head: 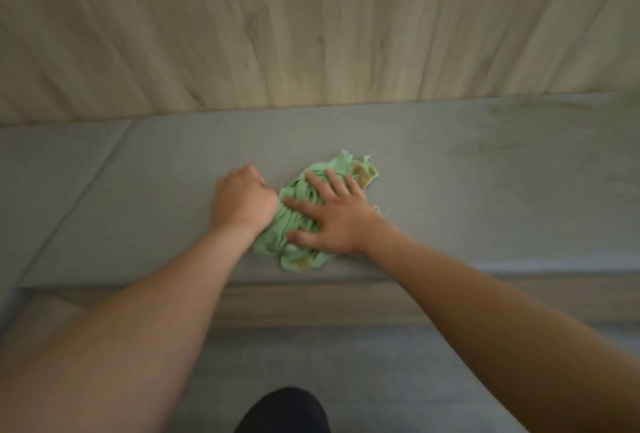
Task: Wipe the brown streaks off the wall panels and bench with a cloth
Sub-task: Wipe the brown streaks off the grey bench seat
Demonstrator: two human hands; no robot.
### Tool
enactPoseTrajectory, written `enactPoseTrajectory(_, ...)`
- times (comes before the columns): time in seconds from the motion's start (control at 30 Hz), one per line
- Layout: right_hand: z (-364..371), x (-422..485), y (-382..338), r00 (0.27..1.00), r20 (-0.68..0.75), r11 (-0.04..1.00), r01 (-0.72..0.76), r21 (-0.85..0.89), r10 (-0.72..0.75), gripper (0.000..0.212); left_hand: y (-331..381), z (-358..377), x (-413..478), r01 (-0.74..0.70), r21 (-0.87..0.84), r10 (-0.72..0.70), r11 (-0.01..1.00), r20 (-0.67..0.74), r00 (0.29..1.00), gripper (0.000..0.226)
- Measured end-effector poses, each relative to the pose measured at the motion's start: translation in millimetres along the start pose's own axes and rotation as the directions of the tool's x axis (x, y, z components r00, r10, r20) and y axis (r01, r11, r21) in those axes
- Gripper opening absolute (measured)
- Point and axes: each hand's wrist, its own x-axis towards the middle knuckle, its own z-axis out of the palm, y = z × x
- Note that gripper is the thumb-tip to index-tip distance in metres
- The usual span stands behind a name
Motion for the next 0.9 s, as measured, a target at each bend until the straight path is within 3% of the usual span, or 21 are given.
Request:
enactPoseTrajectory(0.17, 19, -85, 33, 0.958, -0.078, 0.942, 0.255, -0.220, -0.278, 0.087, 61, 30, -17, -0.052, -0.052, 0.056, 0.997, 0.089, 0.994, 0.029)
enactPoseTrajectory(0.23, 18, -109, 62, 0.955, -0.094, 0.936, 0.254, -0.243, -0.283, 0.084, 89, 41, -27, -0.109, -0.079, 0.119, 0.991, 0.128, 0.985, 0.029)
enactPoseTrajectory(0.33, 13, -148, 106, 0.990, -0.084, 0.966, 0.091, -0.241, -0.115, 0.088, 123, 55, -38, -0.224, -0.082, 0.236, 0.971, 0.195, 0.952, 0.029)
enactPoseTrajectory(0.4, 10, -181, 139, 0.991, -0.106, 0.968, -0.100, -0.230, 0.077, 0.100, 132, 66, -40, -0.279, -0.026, 0.274, 0.960, 0.295, 0.915, 0.034)
enactPoseTrajectory(0.5, 8, -219, 168, 0.928, -0.091, 0.910, -0.373, -0.180, 0.362, 0.115, 132, 79, -44, -0.374, 0.114, 0.300, 0.920, 0.410, 0.861, 0.042)
enactPoseTrajectory(0.57, 7, -217, 155, 0.895, -0.102, 0.879, -0.446, -0.165, 0.435, 0.110, 132, 80, -47, -0.390, 0.148, 0.308, 0.909, 0.391, 0.867, 0.041)
enactPoseTrajectory(0.7, 18, -161, 88, 0.938, -0.168, 0.927, -0.331, -0.175, 0.303, 0.095, 130, 80, -46, -0.401, 0.164, 0.320, 0.901, 0.371, 0.872, 0.042)
enactPoseTrajectory(0.8, 26, -133, 66, 0.972, -0.145, 0.960, -0.210, -0.187, 0.185, 0.110, 134, 79, -45, -0.379, 0.160, 0.300, 0.912, 0.372, 0.879, 0.042)
enactPoseTrajectory(0.9, 21, -140, 97, 0.987, -0.154, 0.980, -0.077, -0.184, 0.048, 0.116, 148, 72, -40, -0.318, 0.171, 0.236, 0.932, 0.380, 0.894, 0.041)
